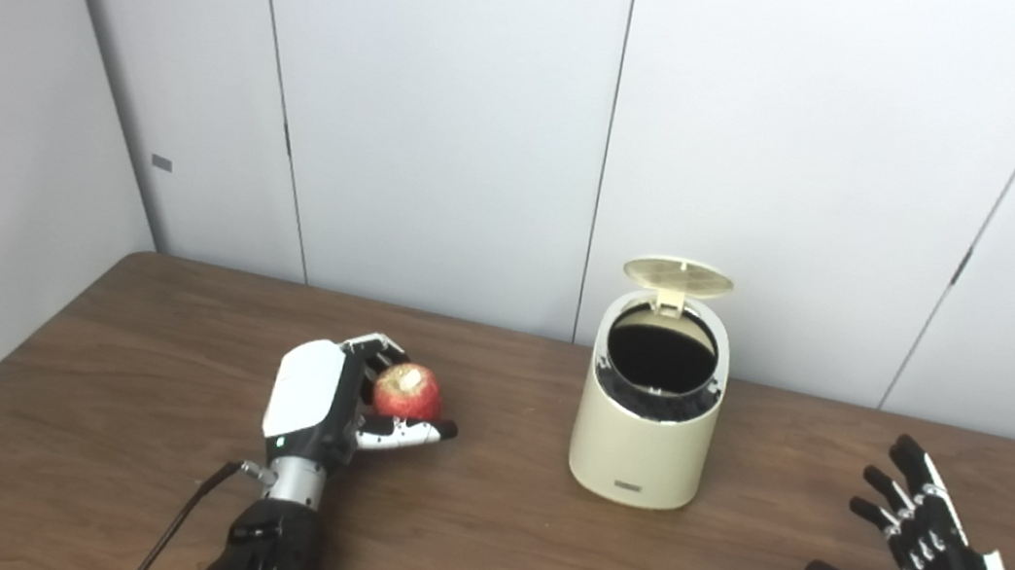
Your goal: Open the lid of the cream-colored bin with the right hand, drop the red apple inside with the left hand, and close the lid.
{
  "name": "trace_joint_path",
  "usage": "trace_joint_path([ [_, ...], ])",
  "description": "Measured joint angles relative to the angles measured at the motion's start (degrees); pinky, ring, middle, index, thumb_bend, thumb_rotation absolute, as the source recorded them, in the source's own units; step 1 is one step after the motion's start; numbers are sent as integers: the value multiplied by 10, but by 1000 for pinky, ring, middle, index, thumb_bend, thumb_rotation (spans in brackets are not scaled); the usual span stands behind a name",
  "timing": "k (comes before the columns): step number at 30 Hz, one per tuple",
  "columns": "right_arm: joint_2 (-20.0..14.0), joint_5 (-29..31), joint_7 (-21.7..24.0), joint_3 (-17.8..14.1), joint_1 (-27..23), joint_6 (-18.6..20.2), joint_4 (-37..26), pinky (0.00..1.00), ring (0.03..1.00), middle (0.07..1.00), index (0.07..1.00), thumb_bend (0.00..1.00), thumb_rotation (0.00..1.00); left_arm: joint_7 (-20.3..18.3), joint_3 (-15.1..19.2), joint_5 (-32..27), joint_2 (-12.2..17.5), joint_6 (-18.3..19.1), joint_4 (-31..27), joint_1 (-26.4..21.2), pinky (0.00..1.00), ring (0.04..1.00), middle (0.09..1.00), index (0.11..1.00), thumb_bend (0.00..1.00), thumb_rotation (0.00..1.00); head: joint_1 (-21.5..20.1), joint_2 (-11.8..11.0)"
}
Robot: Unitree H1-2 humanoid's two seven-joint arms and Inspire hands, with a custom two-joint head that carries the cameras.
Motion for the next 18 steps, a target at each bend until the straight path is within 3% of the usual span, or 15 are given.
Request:
trace_joint_path([
  [5,1,-30,-8,6,-7,-10,9,770,856,939,922,765,230,-7,-4,1,-21,-11,-68,3,286,361,427,514,523,0,-25,-9],
  [9,5,-41,-17,9,-9,-6,8,785,861,938,911,790,243,-25,0,1,-27,-10,-114,-23,281,362,431,514,523,0,-42,-15],
  [18,24,-45,-34,19,-11,27,-3,781,888,954,915,781,223,-47,-11,18,-62,-11,-139,-76,251,343,443,509,525,0,-62,-26],
])
